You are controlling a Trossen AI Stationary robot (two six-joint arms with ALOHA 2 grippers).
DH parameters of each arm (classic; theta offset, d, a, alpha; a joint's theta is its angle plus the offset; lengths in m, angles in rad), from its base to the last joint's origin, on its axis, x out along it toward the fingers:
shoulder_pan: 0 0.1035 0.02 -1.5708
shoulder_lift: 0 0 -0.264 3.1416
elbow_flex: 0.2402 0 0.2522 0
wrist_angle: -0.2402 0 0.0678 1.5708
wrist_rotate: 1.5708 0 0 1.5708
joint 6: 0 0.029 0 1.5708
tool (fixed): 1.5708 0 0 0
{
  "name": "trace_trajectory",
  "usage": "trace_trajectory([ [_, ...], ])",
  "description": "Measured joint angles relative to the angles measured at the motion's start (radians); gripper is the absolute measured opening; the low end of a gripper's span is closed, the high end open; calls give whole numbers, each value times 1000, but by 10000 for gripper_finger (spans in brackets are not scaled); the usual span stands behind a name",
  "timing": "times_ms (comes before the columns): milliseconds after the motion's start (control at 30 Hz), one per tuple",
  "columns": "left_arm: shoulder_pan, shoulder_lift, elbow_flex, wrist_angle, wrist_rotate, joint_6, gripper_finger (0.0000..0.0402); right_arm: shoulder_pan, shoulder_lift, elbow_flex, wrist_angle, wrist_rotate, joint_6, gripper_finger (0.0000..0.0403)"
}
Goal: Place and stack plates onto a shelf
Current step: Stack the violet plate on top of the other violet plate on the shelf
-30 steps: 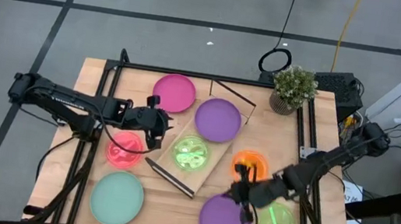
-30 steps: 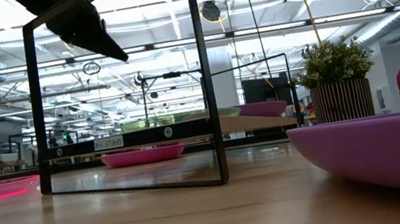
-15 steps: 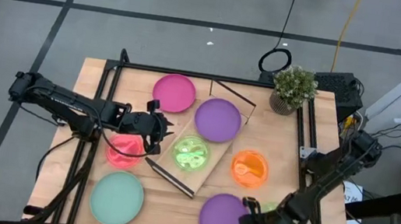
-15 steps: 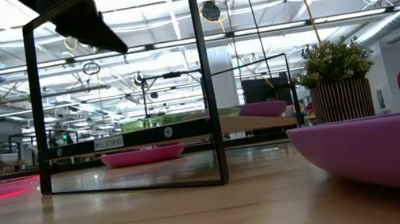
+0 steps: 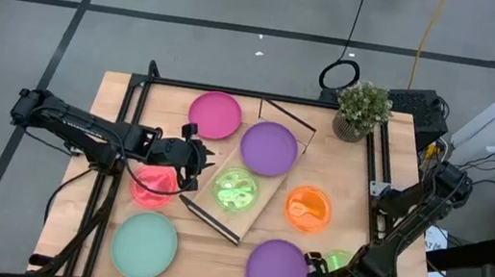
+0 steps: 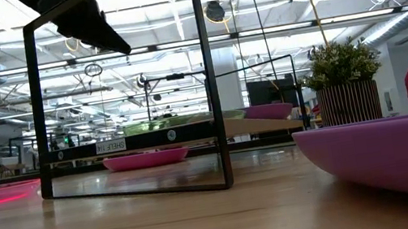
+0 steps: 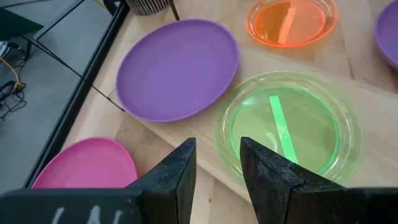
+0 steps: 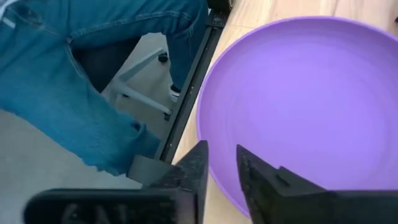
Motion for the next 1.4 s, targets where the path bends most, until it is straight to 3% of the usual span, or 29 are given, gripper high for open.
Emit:
trace_trajectory([
  [200, 0, 0, 0, 0, 0, -8, 131, 0, 30, 0, -23, -39, -139, 125],
  [400, 0, 0, 0, -1, 0, -18, 131, -1, 99, 0, -25, -79, -260, 132],
  [767, 0, 0, 0, -1, 0, -23, 131, -1, 157, -2, -39, -78, -359, 101],
  [1267, 0, 0, 0, -1, 0, -22, 131, -3, 155, -35, -30, -65, -485, 9],
  [1400, 0, 0, 0, -1, 0, -21, 131, -3, 155, -35, -33, -28, -490, 6],
])
